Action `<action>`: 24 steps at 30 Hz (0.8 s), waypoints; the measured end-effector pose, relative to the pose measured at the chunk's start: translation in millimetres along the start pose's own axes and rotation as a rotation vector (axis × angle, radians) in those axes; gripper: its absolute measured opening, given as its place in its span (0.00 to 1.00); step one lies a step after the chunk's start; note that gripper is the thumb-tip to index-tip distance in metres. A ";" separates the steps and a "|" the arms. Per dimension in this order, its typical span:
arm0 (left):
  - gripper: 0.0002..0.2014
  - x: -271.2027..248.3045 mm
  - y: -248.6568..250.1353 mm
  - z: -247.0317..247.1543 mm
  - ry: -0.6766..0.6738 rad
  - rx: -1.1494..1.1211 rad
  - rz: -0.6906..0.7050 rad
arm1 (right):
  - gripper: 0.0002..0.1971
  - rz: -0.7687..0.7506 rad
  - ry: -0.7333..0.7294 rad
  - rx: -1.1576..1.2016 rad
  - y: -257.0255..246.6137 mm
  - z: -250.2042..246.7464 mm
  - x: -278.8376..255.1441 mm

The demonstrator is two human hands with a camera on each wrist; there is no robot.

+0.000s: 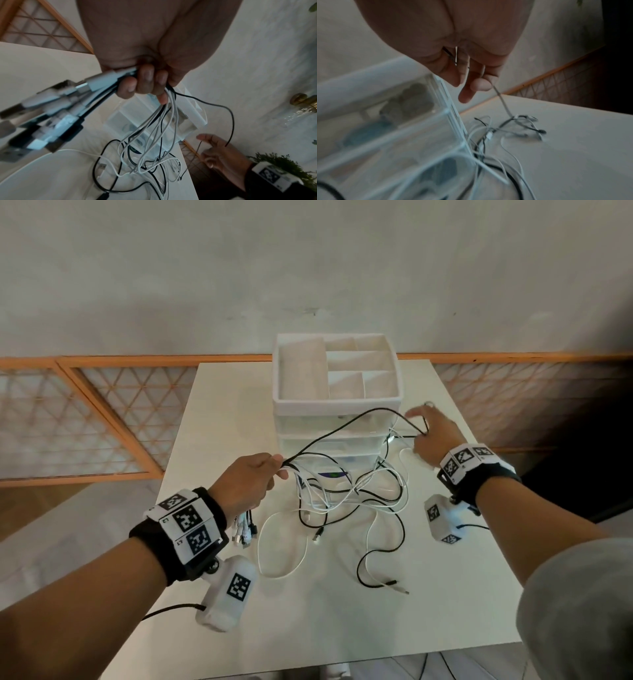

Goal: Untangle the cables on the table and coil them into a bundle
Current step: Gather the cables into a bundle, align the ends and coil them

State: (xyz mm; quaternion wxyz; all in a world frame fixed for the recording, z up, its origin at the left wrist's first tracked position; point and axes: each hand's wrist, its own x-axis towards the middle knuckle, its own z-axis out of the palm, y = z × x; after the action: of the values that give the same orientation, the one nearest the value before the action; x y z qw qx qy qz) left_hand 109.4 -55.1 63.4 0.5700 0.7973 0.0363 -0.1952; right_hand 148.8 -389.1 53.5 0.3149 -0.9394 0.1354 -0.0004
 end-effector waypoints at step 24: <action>0.13 -24.5 12.1 19.0 -0.129 0.426 0.540 | 0.26 -0.169 -0.511 0.129 -64.7 79.3 -106.0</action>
State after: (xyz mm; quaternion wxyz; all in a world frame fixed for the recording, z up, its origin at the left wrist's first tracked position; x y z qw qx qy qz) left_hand 85.1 -72.8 77.7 0.4228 0.8653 -0.2535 -0.0907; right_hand 69.9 -265.7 37.2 0.3968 -0.8950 -0.0274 0.2019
